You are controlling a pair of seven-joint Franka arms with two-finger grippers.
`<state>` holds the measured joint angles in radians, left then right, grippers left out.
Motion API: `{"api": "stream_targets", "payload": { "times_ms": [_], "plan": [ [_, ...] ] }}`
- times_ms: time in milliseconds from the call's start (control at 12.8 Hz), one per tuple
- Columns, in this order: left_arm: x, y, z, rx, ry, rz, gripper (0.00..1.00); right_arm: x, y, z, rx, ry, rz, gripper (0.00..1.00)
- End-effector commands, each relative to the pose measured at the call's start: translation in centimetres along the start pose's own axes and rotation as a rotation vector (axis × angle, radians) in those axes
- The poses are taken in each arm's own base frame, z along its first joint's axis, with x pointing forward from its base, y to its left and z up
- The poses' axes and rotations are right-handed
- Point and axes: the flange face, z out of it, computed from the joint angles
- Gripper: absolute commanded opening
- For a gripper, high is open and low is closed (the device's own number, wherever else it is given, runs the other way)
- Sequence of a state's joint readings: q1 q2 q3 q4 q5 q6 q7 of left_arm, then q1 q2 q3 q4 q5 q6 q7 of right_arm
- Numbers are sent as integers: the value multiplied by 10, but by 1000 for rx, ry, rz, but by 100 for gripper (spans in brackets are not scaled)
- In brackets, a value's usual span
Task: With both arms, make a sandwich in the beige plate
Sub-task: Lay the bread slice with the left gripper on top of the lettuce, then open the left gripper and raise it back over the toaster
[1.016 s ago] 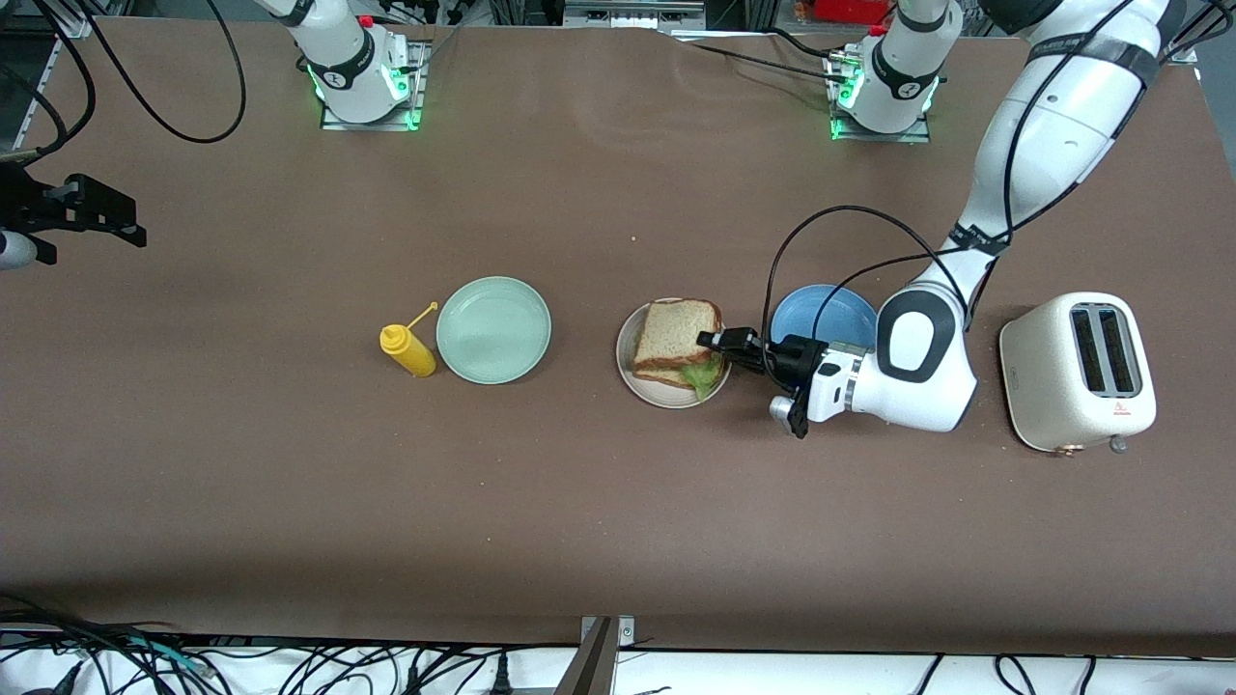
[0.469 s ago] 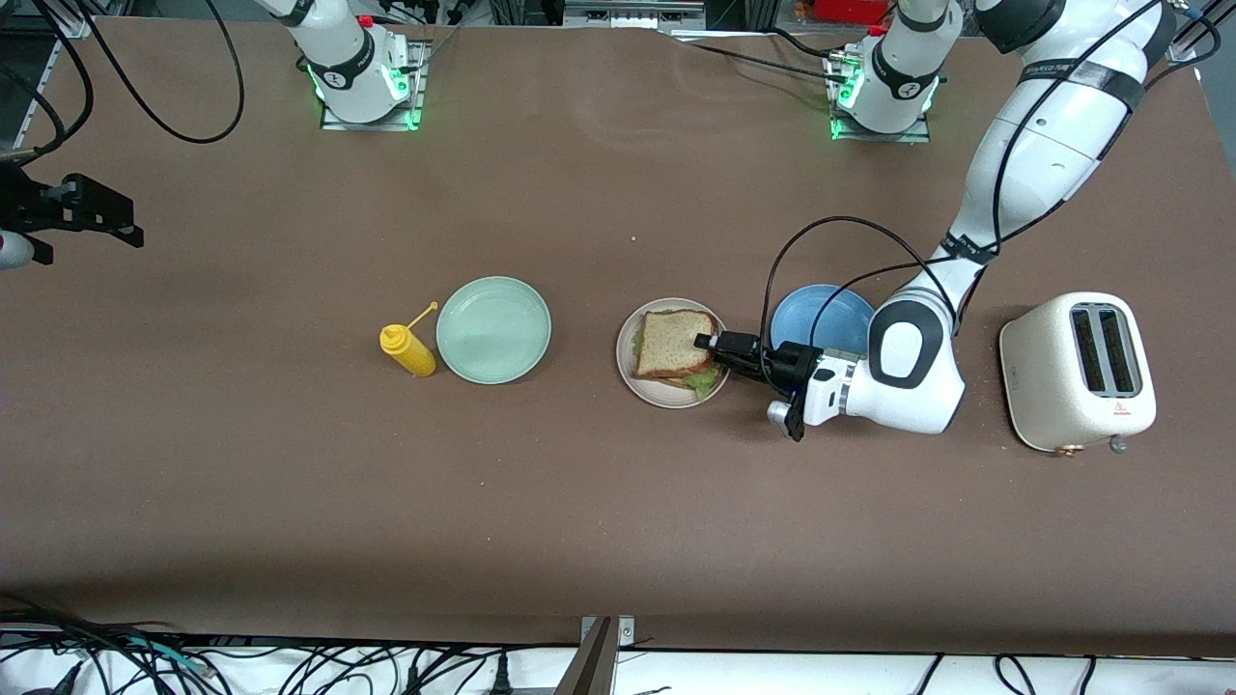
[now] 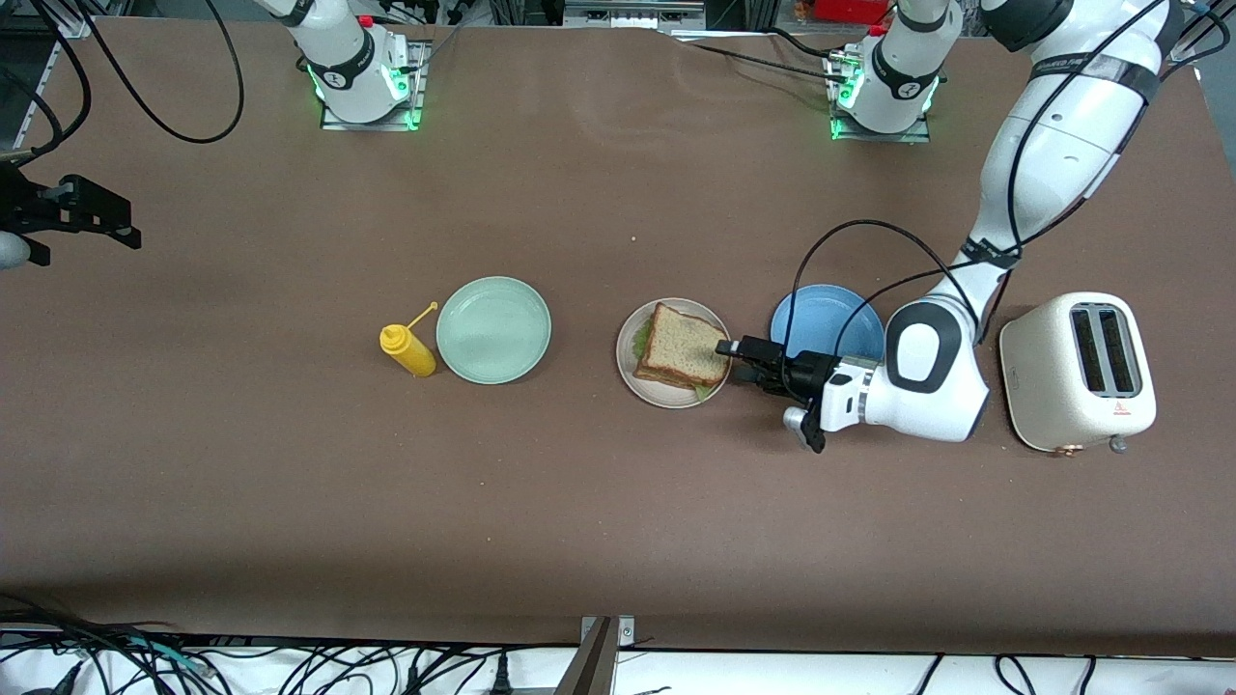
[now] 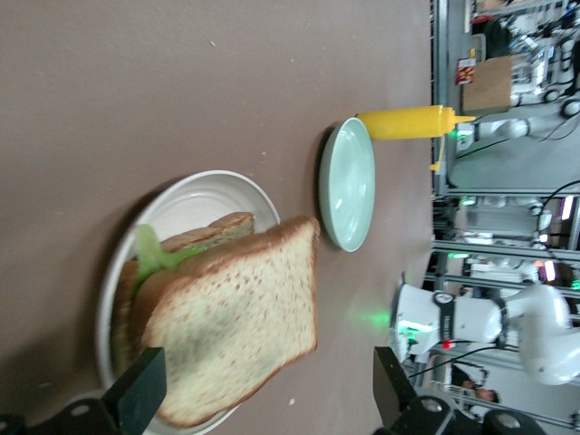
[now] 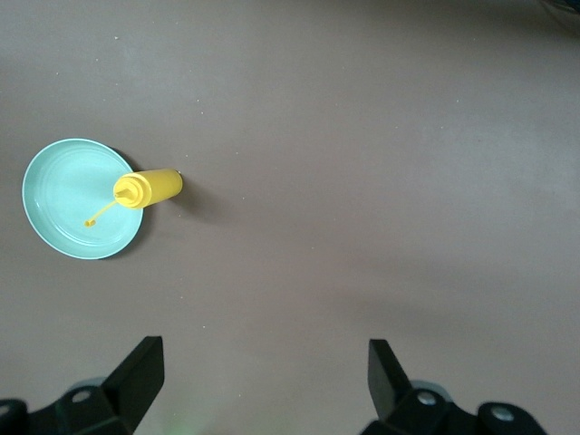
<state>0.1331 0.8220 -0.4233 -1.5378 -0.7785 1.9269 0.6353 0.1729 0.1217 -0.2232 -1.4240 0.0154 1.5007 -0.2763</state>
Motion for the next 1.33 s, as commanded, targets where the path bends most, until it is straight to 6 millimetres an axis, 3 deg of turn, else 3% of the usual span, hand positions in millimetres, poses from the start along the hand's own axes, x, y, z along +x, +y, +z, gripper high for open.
{"api": "stream_targets", "payload": {
  "times_ms": [0,547,781,938,1250],
  "plan": [
    [-1,18,-30,107,-12,57,100,0,-1,-8,-14,9,-11,100],
    [-19,110,-128,586,-95,-25,100,1,1,-6,-17,10,-11,100],
    [-46,159,-176,786,-101,-145,100,2,2,-7,-23,15,-11,100],
    [-67,204,-205,896,-80,-171,100,2,2,-7,-23,15,-11,100],
    [-101,266,-259,1050,17,-154,100,1,3,-8,-19,19,-10,100]
  ]
}}
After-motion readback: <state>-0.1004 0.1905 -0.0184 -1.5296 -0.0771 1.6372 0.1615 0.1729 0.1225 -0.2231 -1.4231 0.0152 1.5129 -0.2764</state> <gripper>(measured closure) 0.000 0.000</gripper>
